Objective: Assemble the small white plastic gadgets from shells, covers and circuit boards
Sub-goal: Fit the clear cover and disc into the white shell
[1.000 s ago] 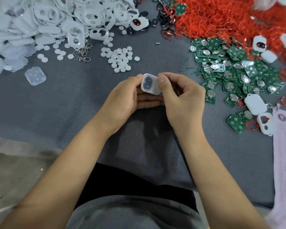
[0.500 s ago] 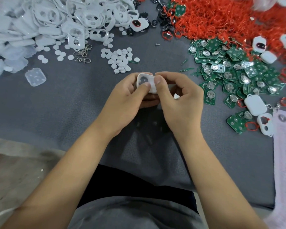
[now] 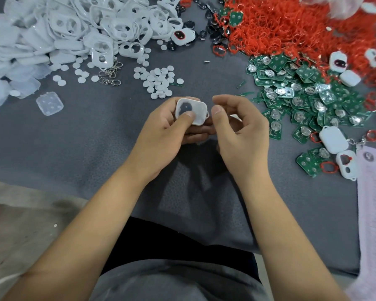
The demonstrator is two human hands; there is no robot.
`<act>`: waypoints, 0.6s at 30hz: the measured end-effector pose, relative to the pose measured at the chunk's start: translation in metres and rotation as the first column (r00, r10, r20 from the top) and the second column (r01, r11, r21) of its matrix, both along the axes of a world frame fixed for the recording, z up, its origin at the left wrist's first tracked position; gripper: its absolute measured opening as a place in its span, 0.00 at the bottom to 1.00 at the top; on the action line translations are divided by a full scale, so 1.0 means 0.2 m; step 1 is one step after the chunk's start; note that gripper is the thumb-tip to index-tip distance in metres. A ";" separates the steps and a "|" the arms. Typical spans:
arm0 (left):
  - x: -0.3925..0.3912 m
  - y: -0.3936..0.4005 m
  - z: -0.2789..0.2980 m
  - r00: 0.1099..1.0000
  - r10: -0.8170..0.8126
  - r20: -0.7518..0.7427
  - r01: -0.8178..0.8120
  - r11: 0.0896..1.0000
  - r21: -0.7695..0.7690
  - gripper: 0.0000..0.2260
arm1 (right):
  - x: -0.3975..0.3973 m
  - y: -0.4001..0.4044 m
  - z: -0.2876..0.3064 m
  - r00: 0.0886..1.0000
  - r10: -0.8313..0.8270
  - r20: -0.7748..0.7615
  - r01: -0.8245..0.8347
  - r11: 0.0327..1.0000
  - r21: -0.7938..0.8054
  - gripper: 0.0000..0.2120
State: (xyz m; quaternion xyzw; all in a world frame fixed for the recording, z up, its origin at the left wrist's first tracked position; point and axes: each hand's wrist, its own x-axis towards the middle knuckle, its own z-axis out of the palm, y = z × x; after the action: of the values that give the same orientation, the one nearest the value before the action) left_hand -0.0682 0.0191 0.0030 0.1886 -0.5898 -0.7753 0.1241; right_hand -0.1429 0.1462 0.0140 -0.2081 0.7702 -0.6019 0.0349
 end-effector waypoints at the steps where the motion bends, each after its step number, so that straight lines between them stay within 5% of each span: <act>1: 0.00 0.00 0.00 1.000 -0.001 0.004 0.001 1.000 -0.003 0.11 | 0.00 0.00 0.00 1.000 0.004 0.005 -0.004 1.000 0.009 0.06; 18: 0.02 0.01 0.03 0.998 -0.023 -0.052 0.022 1.000 -0.014 0.05 | -0.07 0.09 0.04 0.953 -0.292 -0.075 0.282 0.952 -0.121 0.07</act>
State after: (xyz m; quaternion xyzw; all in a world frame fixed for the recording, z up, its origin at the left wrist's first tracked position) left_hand -0.0650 0.0214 0.0083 0.1609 -0.5938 -0.7772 0.1320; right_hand -0.1569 0.1649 0.0212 -0.1230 0.7591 -0.6314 -0.1000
